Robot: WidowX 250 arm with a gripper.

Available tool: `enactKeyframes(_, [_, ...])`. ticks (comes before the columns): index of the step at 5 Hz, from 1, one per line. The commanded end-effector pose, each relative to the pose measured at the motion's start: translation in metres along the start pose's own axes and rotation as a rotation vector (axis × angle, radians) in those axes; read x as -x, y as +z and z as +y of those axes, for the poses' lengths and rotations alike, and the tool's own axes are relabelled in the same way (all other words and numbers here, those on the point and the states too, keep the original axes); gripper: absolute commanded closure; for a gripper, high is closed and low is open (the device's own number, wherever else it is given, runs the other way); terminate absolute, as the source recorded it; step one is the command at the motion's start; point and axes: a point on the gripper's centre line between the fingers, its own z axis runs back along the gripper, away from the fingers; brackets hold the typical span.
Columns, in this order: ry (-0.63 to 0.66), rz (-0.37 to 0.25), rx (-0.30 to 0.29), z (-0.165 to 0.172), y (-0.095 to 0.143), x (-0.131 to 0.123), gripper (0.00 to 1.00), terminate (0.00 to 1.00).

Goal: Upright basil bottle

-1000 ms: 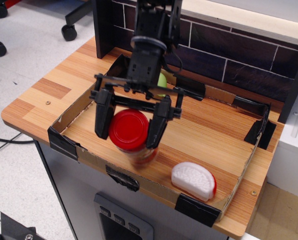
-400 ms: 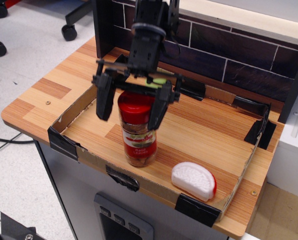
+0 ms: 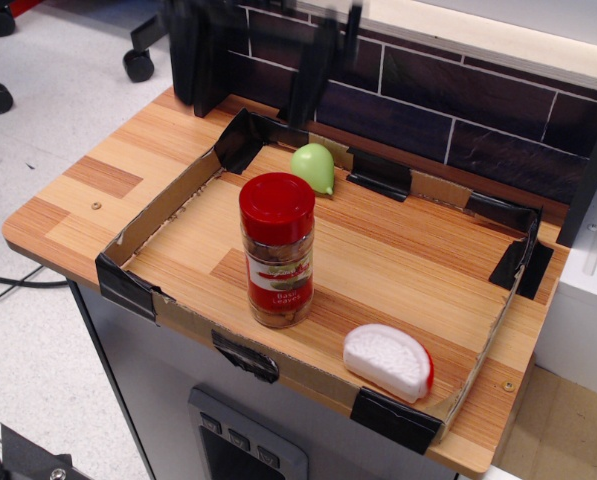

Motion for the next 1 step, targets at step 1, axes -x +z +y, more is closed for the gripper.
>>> enactKeyframes(1, [0.050,-0.167,0.064,0.0056,0.0411,0.0115,0.00,1.00])
